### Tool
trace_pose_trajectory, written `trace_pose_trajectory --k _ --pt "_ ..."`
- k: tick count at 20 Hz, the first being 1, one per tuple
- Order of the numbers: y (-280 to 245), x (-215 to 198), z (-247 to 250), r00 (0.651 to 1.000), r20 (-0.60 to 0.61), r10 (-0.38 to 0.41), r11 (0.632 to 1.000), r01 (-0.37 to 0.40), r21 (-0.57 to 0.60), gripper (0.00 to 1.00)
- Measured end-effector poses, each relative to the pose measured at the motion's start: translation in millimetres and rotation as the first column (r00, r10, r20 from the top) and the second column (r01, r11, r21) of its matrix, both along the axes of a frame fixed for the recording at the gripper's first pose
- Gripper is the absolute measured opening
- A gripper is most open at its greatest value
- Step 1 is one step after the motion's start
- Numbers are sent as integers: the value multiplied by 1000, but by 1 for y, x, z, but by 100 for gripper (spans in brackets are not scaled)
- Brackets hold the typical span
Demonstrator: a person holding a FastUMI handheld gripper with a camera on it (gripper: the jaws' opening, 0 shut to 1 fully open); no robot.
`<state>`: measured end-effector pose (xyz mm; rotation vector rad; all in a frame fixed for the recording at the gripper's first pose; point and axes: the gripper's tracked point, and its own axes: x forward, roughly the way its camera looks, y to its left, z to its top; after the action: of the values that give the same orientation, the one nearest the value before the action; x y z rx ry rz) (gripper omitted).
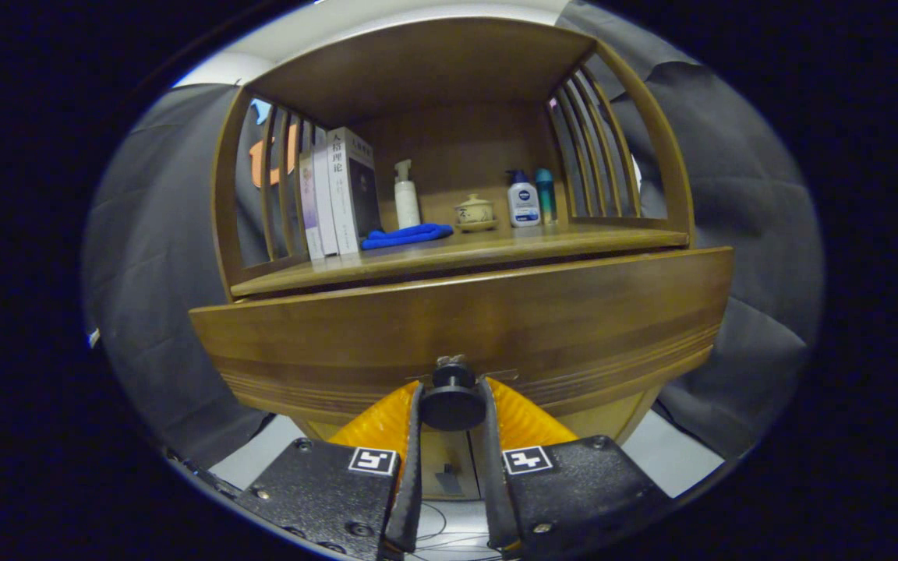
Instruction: Pull open the drawer, take out the items inside it, and place them on the countertop above the cabinet.
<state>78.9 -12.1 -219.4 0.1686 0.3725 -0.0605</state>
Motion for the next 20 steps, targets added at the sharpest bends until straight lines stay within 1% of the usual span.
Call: trace_pose_trajectory --k 10,15,18,20 --pt "4 -52 2 1000 -19 22 1000 -22 -13 36" --pt "5 -64 -2 1000 -25 19 1000 -19 -16 36" --pt "5 -64 -3 999 -31 23 999 -24 -34 36" --pt "5 -64 -4 999 -41 20 999 -21 -24 37"
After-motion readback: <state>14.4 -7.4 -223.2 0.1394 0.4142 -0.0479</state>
